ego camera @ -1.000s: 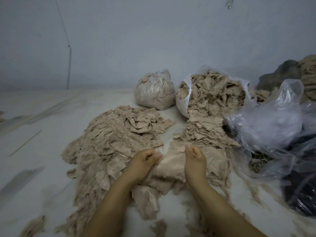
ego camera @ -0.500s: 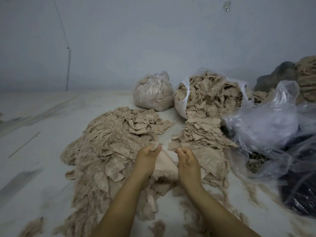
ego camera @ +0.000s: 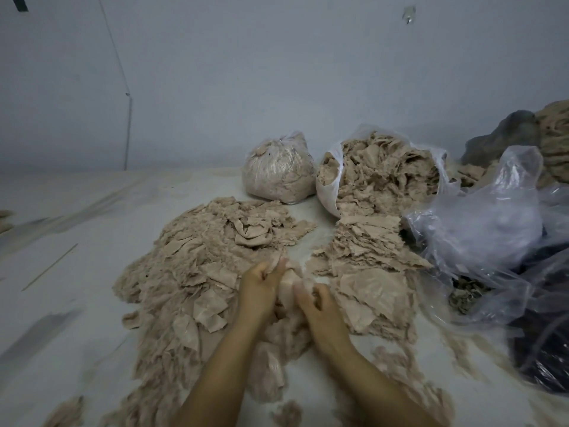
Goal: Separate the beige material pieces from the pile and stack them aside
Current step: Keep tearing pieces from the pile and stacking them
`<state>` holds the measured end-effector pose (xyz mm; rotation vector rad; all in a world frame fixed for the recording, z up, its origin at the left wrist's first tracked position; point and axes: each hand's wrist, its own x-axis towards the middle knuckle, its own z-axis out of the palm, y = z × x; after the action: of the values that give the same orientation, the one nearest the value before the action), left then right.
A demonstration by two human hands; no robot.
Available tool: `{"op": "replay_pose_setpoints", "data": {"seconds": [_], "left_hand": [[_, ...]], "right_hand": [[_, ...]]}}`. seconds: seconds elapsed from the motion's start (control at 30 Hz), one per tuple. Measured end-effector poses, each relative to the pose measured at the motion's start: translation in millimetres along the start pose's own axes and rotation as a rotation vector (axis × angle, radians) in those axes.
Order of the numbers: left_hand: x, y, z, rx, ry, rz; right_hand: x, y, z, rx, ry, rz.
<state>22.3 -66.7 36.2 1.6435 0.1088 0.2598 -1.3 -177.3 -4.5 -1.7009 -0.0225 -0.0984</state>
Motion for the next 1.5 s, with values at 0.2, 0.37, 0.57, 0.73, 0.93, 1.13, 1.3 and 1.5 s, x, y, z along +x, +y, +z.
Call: {"op": "replay_pose_setpoints", "data": {"seconds": [0.2,0.37,0.57,0.73,0.93,1.13,1.3,1.5], "left_hand": [[2,-2,-3,-0.277,0.058,-0.166],[0,4,-7,-0.546,-0.115,-0.419],[1,9,-7,-0.590,-0.007,-0.425],[11,17,-22,-0.299,-0.013,-0.246],[-7,9,0,-0.215,-0.274,-0.160],[-7,0,0,-0.232,-0.143,-0.165],[-6,-1,3,-0.133,-0.141,-0.135],[-3,-5,16,-0.011,-0.138,-0.048]], "right_hand": [[10,4,2,0.500,0.186,0.122],[8,1,1,0.411,0.160,-0.001],[2,0,-6,0.244,0.091,-0.130],[1,2,-24,0.024,-0.100,-0.109],[8,-7,-20,0.302,0.023,0.033],[12,-4,-28,0.482,0.281,0.047],[19,-4,-43,0.373,0.432,-0.044],[29,-3,-66,0.329,0.452,-0.070]]}}
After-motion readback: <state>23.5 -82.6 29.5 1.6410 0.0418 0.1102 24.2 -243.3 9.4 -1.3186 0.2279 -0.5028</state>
